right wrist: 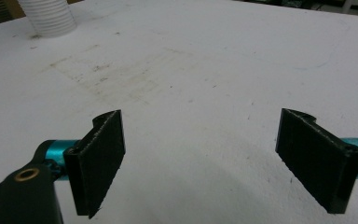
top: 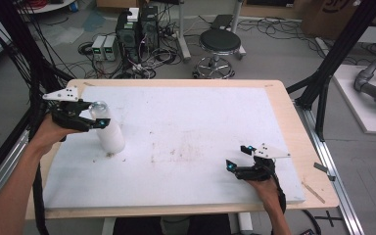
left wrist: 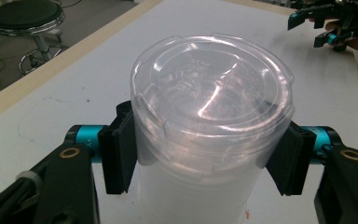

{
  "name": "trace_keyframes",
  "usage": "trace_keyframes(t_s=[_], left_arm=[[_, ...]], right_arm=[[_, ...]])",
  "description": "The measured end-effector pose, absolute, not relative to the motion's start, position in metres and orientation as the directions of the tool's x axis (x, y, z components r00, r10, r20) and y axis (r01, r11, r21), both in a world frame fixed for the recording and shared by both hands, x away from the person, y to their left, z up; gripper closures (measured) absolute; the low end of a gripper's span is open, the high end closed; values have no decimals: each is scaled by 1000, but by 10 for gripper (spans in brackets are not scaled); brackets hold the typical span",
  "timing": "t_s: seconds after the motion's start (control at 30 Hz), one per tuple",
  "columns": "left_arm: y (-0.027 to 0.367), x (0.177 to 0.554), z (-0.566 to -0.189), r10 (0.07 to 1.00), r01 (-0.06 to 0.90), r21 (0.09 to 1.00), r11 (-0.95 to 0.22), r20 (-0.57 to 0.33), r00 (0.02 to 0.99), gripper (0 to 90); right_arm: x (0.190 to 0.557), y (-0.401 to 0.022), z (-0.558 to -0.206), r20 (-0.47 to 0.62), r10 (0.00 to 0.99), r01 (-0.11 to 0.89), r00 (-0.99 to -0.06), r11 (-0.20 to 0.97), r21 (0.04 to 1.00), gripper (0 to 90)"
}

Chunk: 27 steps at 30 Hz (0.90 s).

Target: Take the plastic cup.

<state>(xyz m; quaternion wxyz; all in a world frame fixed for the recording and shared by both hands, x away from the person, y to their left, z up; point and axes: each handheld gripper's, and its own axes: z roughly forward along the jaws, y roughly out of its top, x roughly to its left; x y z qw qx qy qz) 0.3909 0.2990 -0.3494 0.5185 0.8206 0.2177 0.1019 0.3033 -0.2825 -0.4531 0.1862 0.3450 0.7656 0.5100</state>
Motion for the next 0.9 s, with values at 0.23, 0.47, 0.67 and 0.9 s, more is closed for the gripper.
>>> trace_keyframes(t_s=[0.23,0.47,0.67,0.9], left_arm=[[298,390,-326,470,234,902,-363,-39,882,352],[298,388,-294,474,203,908,-367,-6,880,354],[297,382,-251,485,167,913,-371,37,874,357],[299,375,-226,490,144,910,-388,71,869,361]], right_arm=[[304,-283,-453,59,718,330,-693,243,912,152],[304,-283,-453,60,717,330,-694,243,912,152],[303,-283,-453,63,715,333,-696,243,911,152],[303,-283,-453,69,716,335,-695,238,912,152]])
